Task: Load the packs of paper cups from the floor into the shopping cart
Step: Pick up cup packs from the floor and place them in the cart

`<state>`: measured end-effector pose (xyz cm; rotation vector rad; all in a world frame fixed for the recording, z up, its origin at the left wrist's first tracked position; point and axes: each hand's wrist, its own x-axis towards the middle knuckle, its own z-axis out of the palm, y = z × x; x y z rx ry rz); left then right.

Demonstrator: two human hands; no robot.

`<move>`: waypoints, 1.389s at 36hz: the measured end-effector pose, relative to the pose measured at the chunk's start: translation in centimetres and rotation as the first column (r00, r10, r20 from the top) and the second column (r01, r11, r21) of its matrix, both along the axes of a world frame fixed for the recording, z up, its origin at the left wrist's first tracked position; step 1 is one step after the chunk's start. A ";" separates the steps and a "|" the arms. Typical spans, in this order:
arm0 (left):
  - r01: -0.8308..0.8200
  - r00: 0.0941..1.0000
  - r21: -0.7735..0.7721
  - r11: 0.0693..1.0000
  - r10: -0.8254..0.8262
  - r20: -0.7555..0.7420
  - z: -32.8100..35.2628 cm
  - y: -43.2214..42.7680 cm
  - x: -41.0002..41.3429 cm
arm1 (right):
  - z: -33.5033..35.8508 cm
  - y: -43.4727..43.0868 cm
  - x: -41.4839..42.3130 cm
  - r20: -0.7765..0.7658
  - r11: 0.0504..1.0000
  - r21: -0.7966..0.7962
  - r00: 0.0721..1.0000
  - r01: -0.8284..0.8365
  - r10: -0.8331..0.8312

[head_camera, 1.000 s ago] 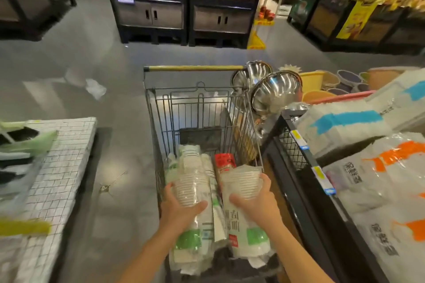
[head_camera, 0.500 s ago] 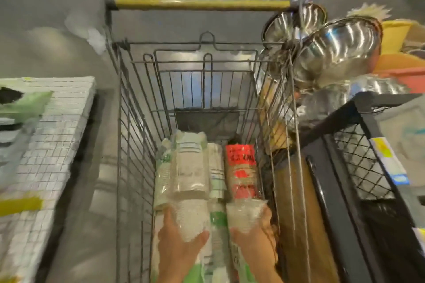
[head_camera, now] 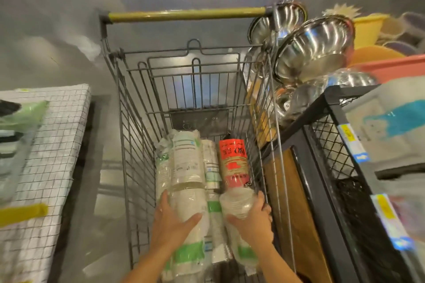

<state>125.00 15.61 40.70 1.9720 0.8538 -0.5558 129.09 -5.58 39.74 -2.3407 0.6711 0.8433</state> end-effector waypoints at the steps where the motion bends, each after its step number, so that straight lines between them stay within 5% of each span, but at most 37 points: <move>1: 0.036 0.999 -0.012 0.999 -0.035 0.014 1.2 0.4 0.3 | 1.1 -0.2 0.2 0.031 1.000 0.007 0.999 -0.007 0.007; 7: 0.338 0.931 0.087 0.937 -0.346 0.112 10.1 1.2 2.5 | 10.9 -1.3 0.6 0.185 0.997 0.005 0.980 -0.080 0.078; 11: 0.576 0.783 0.183 0.796 -0.602 0.155 17.4 0.3 3.2 | 17.7 -2.7 -1.6 0.246 0.983 -0.146 0.958 -0.116 0.149; 16: 0.789 0.441 0.411 0.458 -0.886 0.141 24.3 -2.4 2.4 | 25.3 -4.5 -7.9 0.276 0.948 -0.309 0.948 -0.070 0.160; 23: 0.813 -0.034 0.578 0.063 -0.987 0.156 32.9 -9.3 -5.7 | 33.5 -6.9 -22.6 0.332 0.903 -0.410 0.943 0.130 0.015; 31: 0.661 -0.522 0.676 -0.324 -0.846 0.105 39.4 -18.6 -21.9 | 39.4 -9.0 -44.8 0.347 0.770 -0.488 0.901 0.412 -0.262; 37: 0.461 -0.763 0.733 -0.500 -0.645 0.040 41.5 -25.0 -38.4 | 41.8 -8.3 -64.6 0.396 0.585 -0.518 0.781 0.624 -0.482; 43: 0.264 -0.940 0.738 -0.621 -0.338 0.052 41.8 -28.1 -60.4 | 41.4 -4.3 -87.1 0.396 0.367 -0.498 0.583 0.786 -0.710; 50: 0.041 -0.998 0.635 -0.772 -0.006 0.057 39.0 -27.8 -85.9 | 38.8 4.0 -111.2 0.398 0.069 -0.482 0.288 0.873 -0.871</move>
